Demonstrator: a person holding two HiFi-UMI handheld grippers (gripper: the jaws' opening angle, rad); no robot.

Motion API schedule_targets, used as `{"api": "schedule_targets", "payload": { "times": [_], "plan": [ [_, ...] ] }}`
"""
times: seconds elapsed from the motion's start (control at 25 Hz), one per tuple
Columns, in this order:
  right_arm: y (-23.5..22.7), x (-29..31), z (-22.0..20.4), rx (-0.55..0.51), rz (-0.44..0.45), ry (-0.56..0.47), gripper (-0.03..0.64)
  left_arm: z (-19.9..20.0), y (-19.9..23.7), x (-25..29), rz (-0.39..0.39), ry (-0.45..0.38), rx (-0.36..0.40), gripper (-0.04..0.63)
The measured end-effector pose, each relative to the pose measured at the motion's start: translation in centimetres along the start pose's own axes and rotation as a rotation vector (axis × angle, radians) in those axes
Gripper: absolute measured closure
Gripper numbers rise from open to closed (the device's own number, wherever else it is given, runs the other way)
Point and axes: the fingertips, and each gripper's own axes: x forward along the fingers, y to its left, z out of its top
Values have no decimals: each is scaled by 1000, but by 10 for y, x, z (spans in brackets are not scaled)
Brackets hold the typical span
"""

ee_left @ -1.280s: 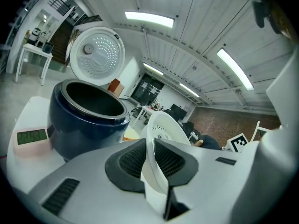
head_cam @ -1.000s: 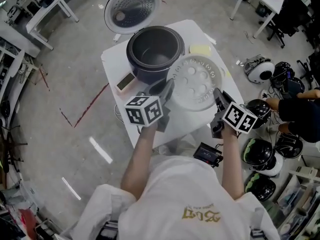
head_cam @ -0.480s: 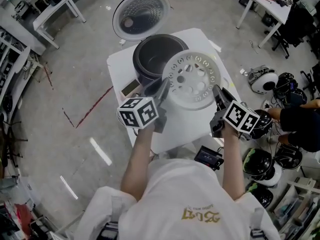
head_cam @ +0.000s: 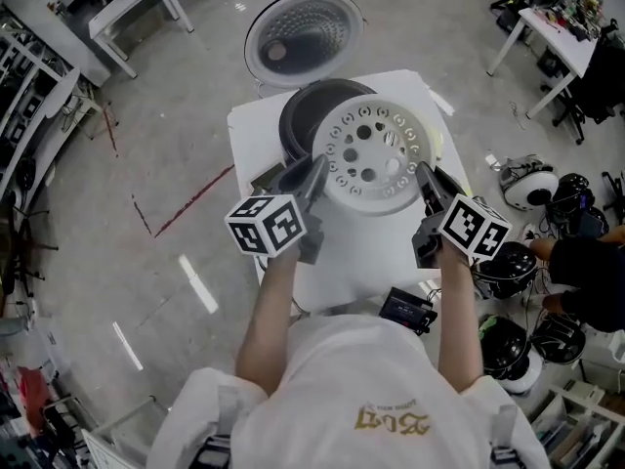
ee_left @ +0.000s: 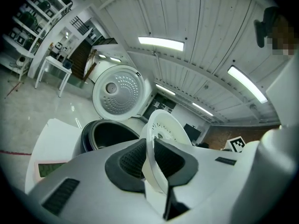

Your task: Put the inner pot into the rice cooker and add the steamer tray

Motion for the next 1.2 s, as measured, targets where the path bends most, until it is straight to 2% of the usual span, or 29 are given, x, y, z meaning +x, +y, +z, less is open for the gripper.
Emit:
{"api": "schedule_targets", "payload": {
  "times": [0.4,0.96,1.2],
  "plan": [
    [28,81,14,-27,125,88,546,41,51,2,128,-70,-25,526],
    [37,136,17,-47,209,158,545,50,86,8,231,-95,-46,526],
    [31,146,12,-60,234,178,545,42,93,13,268,-90,-48,526]
  ]
}}
